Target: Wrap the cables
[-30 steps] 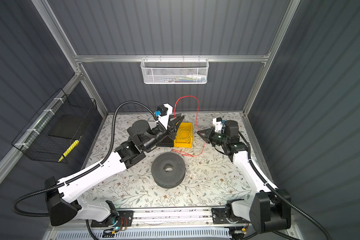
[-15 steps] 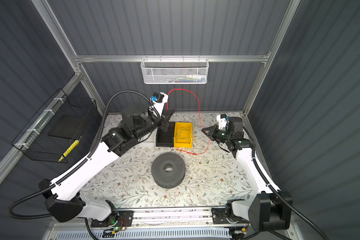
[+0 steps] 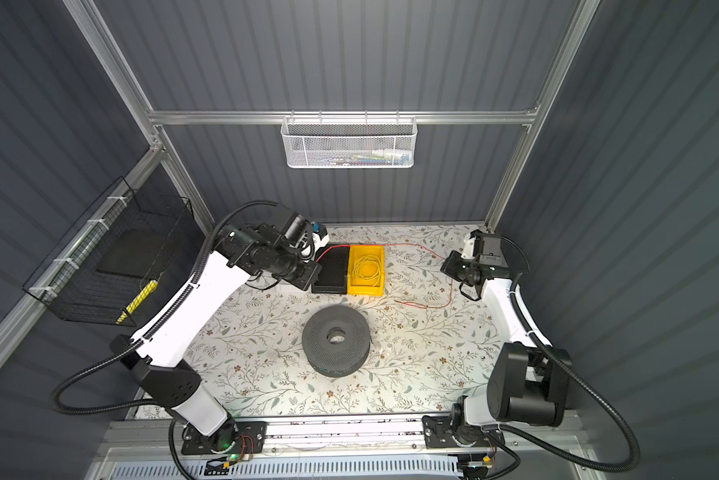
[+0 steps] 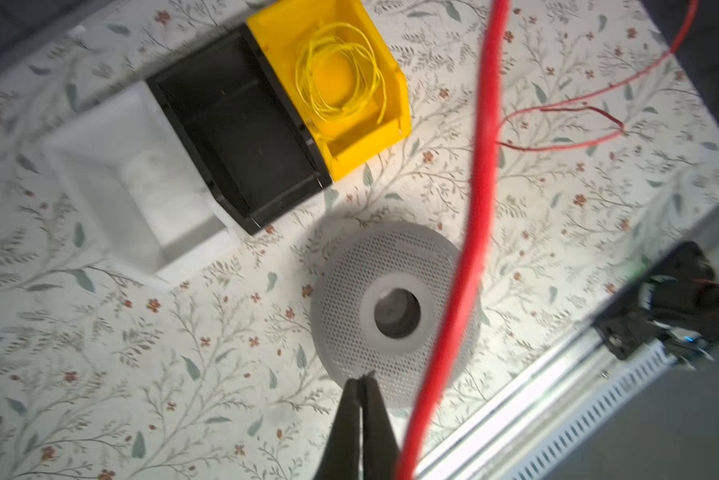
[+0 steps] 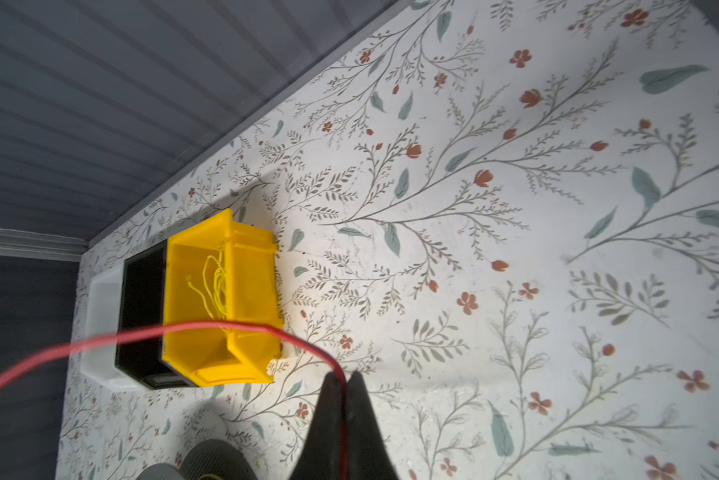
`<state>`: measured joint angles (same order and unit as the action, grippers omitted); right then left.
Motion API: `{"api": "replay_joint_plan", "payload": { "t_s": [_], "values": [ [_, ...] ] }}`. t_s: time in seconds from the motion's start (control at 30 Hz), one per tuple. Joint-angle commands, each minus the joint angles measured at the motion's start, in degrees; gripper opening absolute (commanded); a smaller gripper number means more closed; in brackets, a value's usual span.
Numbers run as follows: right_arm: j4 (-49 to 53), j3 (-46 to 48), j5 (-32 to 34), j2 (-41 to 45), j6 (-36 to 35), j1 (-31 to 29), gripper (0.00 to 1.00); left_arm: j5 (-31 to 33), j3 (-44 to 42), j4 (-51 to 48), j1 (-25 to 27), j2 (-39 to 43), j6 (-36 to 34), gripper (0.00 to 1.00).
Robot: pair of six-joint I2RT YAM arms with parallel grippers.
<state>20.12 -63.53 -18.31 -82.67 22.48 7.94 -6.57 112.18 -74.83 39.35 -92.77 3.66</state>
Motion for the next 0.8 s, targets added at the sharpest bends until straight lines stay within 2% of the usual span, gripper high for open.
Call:
{"api": "replay_joint_plan", "payload": {
  "t_s": [0.0,0.07,0.1,0.2,0.3,0.43,0.6,0.77],
  "values": [
    [-2.69,0.19,7.78,-0.47,-1.53,2.13,0.00,-22.80,-3.78,0.99,0.11,8.25,0.91,0.00],
    [-1.28,-1.37,10.21,-2.11,-3.21,2.10,0.00,-29.02,-7.90,2.73,0.06,10.23,1.04,0.00],
    [-0.61,-2.10,11.38,-2.89,-4.05,2.10,0.00,-29.71,-9.60,2.93,0.11,10.98,1.30,0.00],
    [-0.22,-2.74,14.53,-3.59,-5.17,2.33,0.00,-25.18,-12.43,-2.60,1.12,9.84,1.12,0.00],
    [-1.30,-2.93,16.98,-3.25,-4.99,2.30,0.00,-17.65,-12.14,-8.62,3.01,6.39,0.33,0.00],
    [1.16,-7.62,18.96,-5.36,-6.97,2.31,0.00,-9.64,-13.87,-10.02,3.37,3.92,0.61,0.00],
    [1.84,-10.81,20.49,-5.38,-8.69,2.19,0.00,-5.89,-19.58,-11.46,4.45,1.04,1.02,0.00],
    [1.85,-10.74,20.51,-5.30,-9.01,1.31,0.00,-3.08,-20.20,-12.25,6.04,-1.40,1.87,0.00]
  ]
}}
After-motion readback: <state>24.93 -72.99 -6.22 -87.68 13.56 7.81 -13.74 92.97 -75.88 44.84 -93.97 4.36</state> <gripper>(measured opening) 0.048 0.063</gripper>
